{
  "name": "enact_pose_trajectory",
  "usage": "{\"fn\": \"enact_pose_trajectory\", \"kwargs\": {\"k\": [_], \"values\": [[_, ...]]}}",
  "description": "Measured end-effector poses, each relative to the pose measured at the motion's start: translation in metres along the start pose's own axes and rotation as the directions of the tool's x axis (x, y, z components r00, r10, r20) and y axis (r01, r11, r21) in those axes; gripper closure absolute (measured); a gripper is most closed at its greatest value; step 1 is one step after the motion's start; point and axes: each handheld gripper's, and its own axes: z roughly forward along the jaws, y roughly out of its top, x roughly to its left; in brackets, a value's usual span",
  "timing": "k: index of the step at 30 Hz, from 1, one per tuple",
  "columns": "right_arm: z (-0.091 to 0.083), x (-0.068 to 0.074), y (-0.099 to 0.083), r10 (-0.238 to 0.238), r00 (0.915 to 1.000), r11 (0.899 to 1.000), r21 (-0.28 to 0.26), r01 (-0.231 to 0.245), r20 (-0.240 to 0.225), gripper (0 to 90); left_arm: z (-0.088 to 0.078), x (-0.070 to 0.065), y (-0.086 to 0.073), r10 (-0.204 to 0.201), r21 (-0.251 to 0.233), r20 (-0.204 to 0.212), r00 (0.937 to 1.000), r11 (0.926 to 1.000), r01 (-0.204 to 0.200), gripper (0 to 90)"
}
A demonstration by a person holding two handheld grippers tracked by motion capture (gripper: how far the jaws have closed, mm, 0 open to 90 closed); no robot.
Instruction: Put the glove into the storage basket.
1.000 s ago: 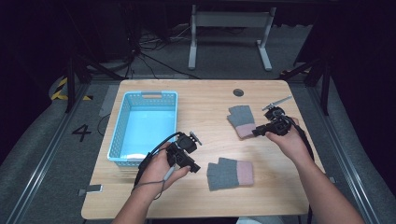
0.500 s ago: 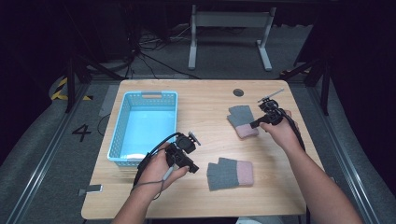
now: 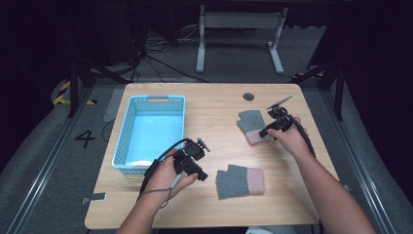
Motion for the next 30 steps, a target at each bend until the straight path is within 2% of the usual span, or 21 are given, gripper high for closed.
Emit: {"fn": "enact_pose_trajectory", "kwargs": {"k": [2, 3, 7, 8, 9, 12, 17, 19, 23, 26, 30], "values": [[0.001, -0.001, 0.0, 0.005, 1.0, 1.0, 0.006, -0.005, -0.002, 45.9, 0.0, 0.0, 0.0, 0.0, 0.004, 0.001, 1.0, 1.0, 0.0, 63.6], [0.003, -0.004, 0.0, 0.027, 0.9996, 1.0, 0.014, -0.027, -0.012, 43.4, 0.001, -0.001, 0.0, -0.002, 0.003, 0.003, 1.0, 1.0, 0.002, 63.5], [0.003, -0.003, 0.001, -0.008, 1.0, 1.0, 0.026, 0.008, -0.006, 44.2, 0.002, -0.001, 0.001, 0.0, 0.006, 0.001, 1.0, 1.0, 0.0, 63.4], [0.003, -0.002, 0.001, -0.021, 0.9996, 0.999, 0.025, 0.021, -0.02, 51.9, 0.002, -0.002, 0.001, 0.001, 0.006, 0.001, 1.0, 1.0, -0.001, 63.4], [0.003, -0.002, 0.002, -0.021, 0.9992, 0.999, 0.031, 0.022, -0.033, 55.0, 0.002, -0.002, 0.001, 0.003, 0.009, 0.001, 1.0, 1.0, -0.003, 63.4], [0.003, -0.001, 0.002, -0.017, 0.9991, 0.999, 0.034, 0.018, -0.038, 57.1, 0.002, -0.002, 0.001, 0.003, 0.01, 0.001, 1.0, 0.9999, -0.003, 63.4], [0.003, -0.002, 0.002, -0.005, 0.9967, 0.999, 0.034, 0.008, -0.081, 72.3, 0.002, -0.002, 0.001, 0.004, 0.009, 0.0, 1.0, 1.0, -0.004, 63.4], [0.001, 0.002, 0.003, -0.018, 0.9982, 0.999, 0.033, 0.02, -0.057, 77.1, 0.002, -0.002, 0.001, 0.004, 0.009, 0.0, 1.0, 1.0, -0.004, 63.4], [0.0, 0.013, 0.004, -0.07, 0.9975, 0.997, 0.037, 0.07, 0.013, 79.9, 0.002, -0.002, 0.001, 0.003, 0.009, 0.001, 1.0, 1.0, -0.003, 63.4], [-0.003, 0.016, 0.004, -0.087, 0.9957, 0.996, 0.026, 0.087, 0.03, 80.4, 0.002, -0.002, 0.001, 0.003, 0.005, 0.0, 1.0, 1.0, -0.003, 63.4], [-0.01, 0.018, 0.002, -0.093, 0.9953, 0.996, -0.002, 0.093, 0.025, 80.6, 0.001, -0.001, 0.001, 0.003, 0.005, 0.003, 1.0, 1.0, -0.003, 63.4]]}}
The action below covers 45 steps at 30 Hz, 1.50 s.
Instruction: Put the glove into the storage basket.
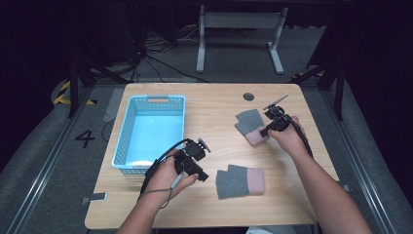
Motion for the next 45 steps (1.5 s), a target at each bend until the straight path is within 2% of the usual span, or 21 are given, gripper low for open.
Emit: {"fn": "enact_pose_trajectory", "kwargs": {"k": [7, 12, 15, 17, 21, 22, 30, 34, 37, 41, 45], "values": [[-0.019, 0.003, -0.006, -0.037, 0.9991, 0.998, -0.048, 0.038, 0.021, 80.7, 0.001, -0.001, 0.003, 0.011, 0.003, 0.003, 0.9999, 0.9999, -0.011, 63.4], [-0.042, 0.01, -0.015, -0.077, 0.9964, 0.992, -0.094, 0.08, 0.035, 80.5, 0.002, -0.003, 0.008, 0.029, 0.009, 0.005, 0.9996, 0.9995, -0.029, 63.4], [-0.05, 0.014, -0.02, -0.097, 0.9945, 0.989, -0.104, 0.101, 0.04, 80.4, 0.003, -0.004, 0.01, 0.029, 0.004, 0.009, 0.9995, 0.9996, -0.029, 63.4], [-0.061, 0.019, -0.029, -0.115, 0.9927, 0.986, -0.12, 0.119, 0.034, 80.2, 0.003, -0.004, 0.013, 0.044, 0.008, 0.01, 0.999, 0.999, -0.044, 63.4], [-0.07, 0.025, -0.038, -0.132, 0.9907, 0.981, -0.14, 0.136, 0.031, 80.1, 0.004, -0.006, 0.016, 0.053, 0.007, 0.012, 0.9985, 0.9986, -0.053, 63.5], [-0.074, 0.029, -0.044, -0.15, 0.9881, 0.978, -0.144, 0.153, 0.034, 79.9, 0.005, -0.008, 0.019, 0.065, 0.01, 0.004, 0.9979, 0.9978, -0.065, 64.0], [-0.085, 0.045, -0.064, -0.189, 0.9818, 0.967, -0.167, 0.19, 0.021, 79.7, 0.007, -0.014, 0.028, 0.101, -0.004, 0.011, 0.9948, 0.9948, -0.101, 69.1], [-0.09, 0.059, -0.074, -0.218, 0.976, 0.961, -0.174, 0.215, 0.003, 79.8, 0.007, -0.018, 0.035, 0.124, -0.019, 0.012, 0.9922, 0.9921, -0.124, 73.0], [-0.091, 0.065, -0.079, -0.232, 0.9726, 0.959, -0.17, 0.229, -0.004, 79.8, 0.008, -0.019, 0.038, 0.127, -0.02, 0.01, 0.9919, 0.9918, -0.126, 75.0], [-0.092, 0.067, -0.083, -0.242, 0.9703, 0.957, -0.163, 0.241, 0.013, 79.8, 0.009, -0.02, 0.039, 0.129, -0.024, 0.014, 0.9915, 0.9914, -0.129, 75.2], [-0.092, 0.063, -0.087, -0.231, 0.9723, 0.96, -0.157, 0.233, 0.031, 79.6, 0.01, -0.019, 0.042, 0.132, -0.021, 0.019, 0.9911, 0.9911, -0.131, 74.6]]}}
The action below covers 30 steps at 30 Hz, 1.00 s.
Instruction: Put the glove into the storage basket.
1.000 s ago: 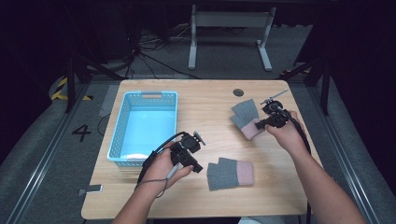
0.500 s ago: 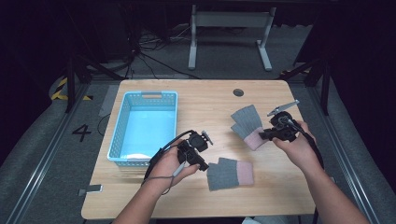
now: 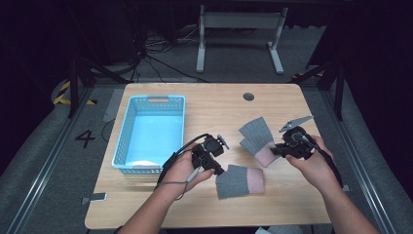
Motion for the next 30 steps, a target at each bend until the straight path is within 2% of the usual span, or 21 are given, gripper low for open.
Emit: {"fn": "enact_pose_trajectory", "kwargs": {"k": [6, 9, 16, 19, 22, 30], "values": [[0.004, 0.0, -0.011, 0.004, 1.0, 1.0, 0.013, -0.004, 0.006, 79.6, 0.006, -0.003, 0.007, 0.015, 0.0, 0.009, 0.9998, 0.9999, -0.015, 75.2], [0.004, 0.002, -0.016, 0.002, 0.9996, 1.0, 0.013, -0.003, 0.028, 79.5, 0.008, -0.005, 0.011, 0.024, -0.005, 0.011, 0.9997, 0.9997, -0.024, 76.7], [0.007, 0.006, -0.025, 0.0, 0.9991, 1.0, 0.016, -0.001, 0.042, 79.5, 0.028, -0.021, 0.035, 0.085, -0.001, 0.039, 0.9956, 0.9964, -0.085, 80.6], [0.006, 0.007, -0.027, 0.007, 0.9995, 1.0, 0.001, -0.007, 0.03, 79.5, 0.036, -0.024, 0.044, 0.094, -0.002, 0.044, 0.9946, 0.9955, -0.094, 81.6], [0.006, 0.01, -0.026, -0.012, 0.9996, 1.0, 0.003, 0.012, 0.024, 79.5, 0.04, -0.026, 0.051, 0.098, -0.015, 0.041, 0.9943, 0.9951, -0.098, 82.8], [0.004, 0.031, -0.017, -0.065, 0.9977, 0.997, -0.035, 0.064, -0.02, 79.6, 0.04, -0.027, 0.053, 0.088, -0.034, 0.029, 0.9957, 0.9956, -0.087, 87.8]]}}
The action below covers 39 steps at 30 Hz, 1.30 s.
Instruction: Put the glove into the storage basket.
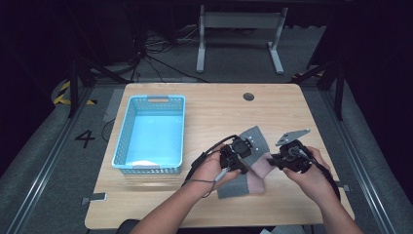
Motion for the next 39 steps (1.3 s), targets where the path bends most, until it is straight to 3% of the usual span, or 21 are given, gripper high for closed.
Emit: {"fn": "enact_pose_trajectory", "kwargs": {"k": [12, 27, 32, 39], "values": [[0.002, 0.015, 0.01, -0.025, 0.9994, 0.999, -0.035, 0.024, -0.024, 79.3, 0.015, 0.01, 0.004, -0.047, 0.01, -0.004, 0.9989, 0.9989, 0.047, 88.9], [0.011, 0.029, 0.011, -0.041, 0.9981, 0.999, -0.037, 0.039, -0.046, 77.3, 0.03, 0.02, 0.003, -0.064, 0.005, 0.008, 0.9979, 0.9979, 0.064, 87.4], [0.015, 0.031, 0.011, -0.023, 0.995, 0.998, -0.055, 0.018, -0.097, 74.2, 0.032, 0.022, -0.001, -0.075, 0.012, 0.005, 0.9972, 0.9971, 0.075, 85.3], [0.017, 0.034, 0.012, -0.022, 0.9921, 0.998, -0.068, 0.014, -0.124, 74.6, 0.025, 0.021, -0.015, -0.112, 0.038, 0.026, 0.9933, 0.9931, 0.111, 76.9]]}}
